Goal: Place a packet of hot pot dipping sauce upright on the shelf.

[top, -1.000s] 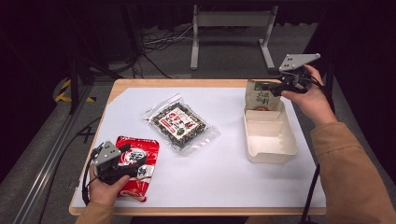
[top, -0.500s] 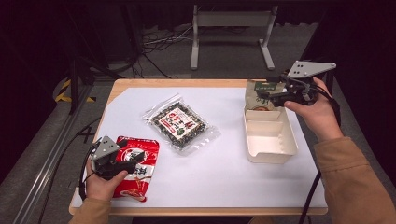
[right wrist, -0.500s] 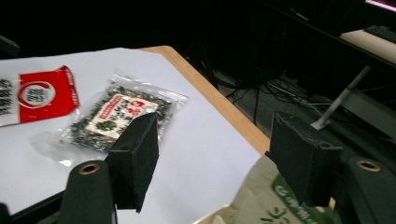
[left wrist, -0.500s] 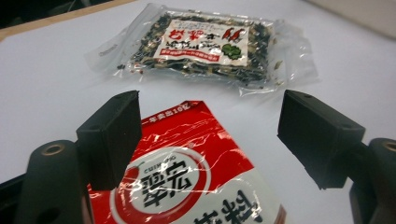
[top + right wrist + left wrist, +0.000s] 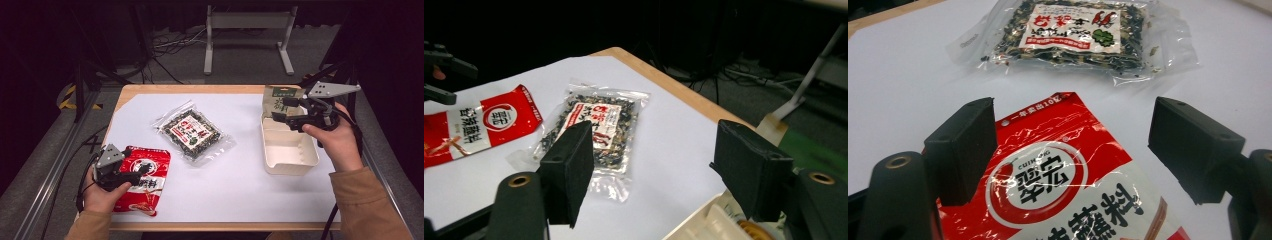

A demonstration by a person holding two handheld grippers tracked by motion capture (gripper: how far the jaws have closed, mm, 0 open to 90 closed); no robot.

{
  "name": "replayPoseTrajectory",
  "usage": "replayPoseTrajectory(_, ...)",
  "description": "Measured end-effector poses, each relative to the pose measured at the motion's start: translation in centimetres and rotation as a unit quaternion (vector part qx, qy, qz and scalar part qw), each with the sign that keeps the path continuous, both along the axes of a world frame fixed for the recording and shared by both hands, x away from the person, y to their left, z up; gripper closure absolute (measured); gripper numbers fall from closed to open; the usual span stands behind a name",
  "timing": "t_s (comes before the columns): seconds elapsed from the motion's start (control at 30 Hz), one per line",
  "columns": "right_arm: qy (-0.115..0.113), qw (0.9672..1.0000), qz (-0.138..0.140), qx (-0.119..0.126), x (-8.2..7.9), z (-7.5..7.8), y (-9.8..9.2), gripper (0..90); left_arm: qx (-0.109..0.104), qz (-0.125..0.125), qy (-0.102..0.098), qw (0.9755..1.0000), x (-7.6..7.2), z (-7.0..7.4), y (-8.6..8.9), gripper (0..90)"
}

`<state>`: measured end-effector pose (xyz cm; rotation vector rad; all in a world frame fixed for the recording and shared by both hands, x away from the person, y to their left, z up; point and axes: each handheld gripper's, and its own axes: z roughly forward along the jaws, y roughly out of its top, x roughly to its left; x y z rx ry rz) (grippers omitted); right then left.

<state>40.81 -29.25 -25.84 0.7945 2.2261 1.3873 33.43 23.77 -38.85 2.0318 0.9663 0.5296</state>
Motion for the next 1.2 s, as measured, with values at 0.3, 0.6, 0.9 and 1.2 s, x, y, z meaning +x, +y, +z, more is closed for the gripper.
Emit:
replayPoseTrajectory(0.3, 0.010, 0.9993, -0.008, 0.034, -1.7, -2.3, 0.2, 31.4, 0.009, 0.001, 0.001, 1.0000, 0.3, 0.1, 0.4, 19.2)
replayPoseTrajectory(0.6, 0.027, 0.9990, -0.029, 0.022, -2.9, -4.2, 0.7, 31.0, -0.005, 0.016, 0.021, 0.9996, 1.0, 0.4, 2.1, 18.5)
replayPoseTrajectory(0.9, 0.034, 0.9990, -0.026, 0.009, -2.9, -5.2, 1.2, 30.2, -0.016, 0.018, 0.054, 0.9982, 3.5, 0.4, 2.9, 16.9)
replayPoseTrajectory(1.2, 0.033, 0.9993, -0.018, 0.001, -3.1, -5.7, 1.9, 28.7, -0.008, 0.048, 0.087, 0.9950, 5.4, -0.7, 4.0, 19.8)
